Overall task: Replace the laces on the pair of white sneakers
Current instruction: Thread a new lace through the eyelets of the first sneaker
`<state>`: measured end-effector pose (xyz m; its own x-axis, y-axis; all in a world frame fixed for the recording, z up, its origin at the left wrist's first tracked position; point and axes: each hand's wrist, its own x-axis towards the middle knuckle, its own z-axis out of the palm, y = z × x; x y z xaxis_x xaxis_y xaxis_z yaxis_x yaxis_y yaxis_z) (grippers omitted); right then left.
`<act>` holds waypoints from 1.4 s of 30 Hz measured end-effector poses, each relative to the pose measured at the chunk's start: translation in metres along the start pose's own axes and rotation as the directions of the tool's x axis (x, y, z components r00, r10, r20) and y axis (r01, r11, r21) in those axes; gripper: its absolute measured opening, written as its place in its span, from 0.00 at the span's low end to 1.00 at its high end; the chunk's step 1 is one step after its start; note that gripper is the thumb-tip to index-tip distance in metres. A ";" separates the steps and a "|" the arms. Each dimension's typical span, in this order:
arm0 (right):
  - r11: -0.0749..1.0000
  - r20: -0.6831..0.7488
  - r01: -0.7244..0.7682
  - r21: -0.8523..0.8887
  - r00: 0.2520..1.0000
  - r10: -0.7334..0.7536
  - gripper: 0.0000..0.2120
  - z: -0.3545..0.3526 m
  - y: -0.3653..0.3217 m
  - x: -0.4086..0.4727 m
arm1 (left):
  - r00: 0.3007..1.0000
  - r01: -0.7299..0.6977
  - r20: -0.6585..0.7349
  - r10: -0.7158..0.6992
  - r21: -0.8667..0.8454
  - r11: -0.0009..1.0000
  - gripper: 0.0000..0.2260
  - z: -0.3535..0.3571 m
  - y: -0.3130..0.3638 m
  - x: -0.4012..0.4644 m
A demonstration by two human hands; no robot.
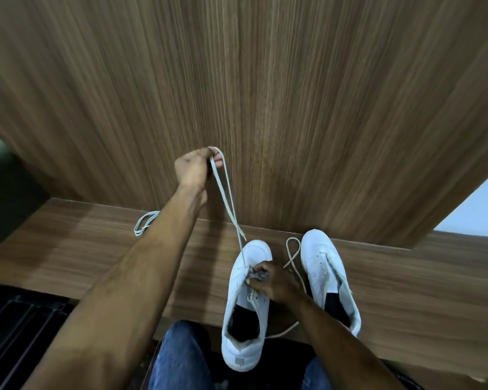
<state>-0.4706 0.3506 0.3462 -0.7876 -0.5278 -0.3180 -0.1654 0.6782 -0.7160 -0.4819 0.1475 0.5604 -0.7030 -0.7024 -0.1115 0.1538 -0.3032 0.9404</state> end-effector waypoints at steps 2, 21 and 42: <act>1.000 0.012 -0.002 -0.008 1.000 0.002 0.22 -0.003 -0.003 -0.002 | 1.000 0.008 -0.027 -0.007 0.031 0.999 0.06 -0.008 -0.015 0.001; 0.998 0.007 -0.043 -0.041 0.999 0.043 0.24 -0.001 -0.004 -0.003 | 0.887 -0.308 0.329 -0.326 0.944 0.115 0.13 -0.080 -0.183 -0.054; 0.907 -0.167 -0.140 -0.397 0.983 0.079 0.27 0.010 -0.014 -0.023 | 0.942 0.269 0.089 -0.323 0.377 0.886 0.09 -0.045 -0.095 -0.036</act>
<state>-0.4444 0.3483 0.3573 -0.8863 -0.3797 -0.2651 -0.2750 0.8922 -0.3583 -0.4400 0.1723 0.4610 -0.7735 -0.5068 -0.3805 -0.3142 -0.2147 0.9248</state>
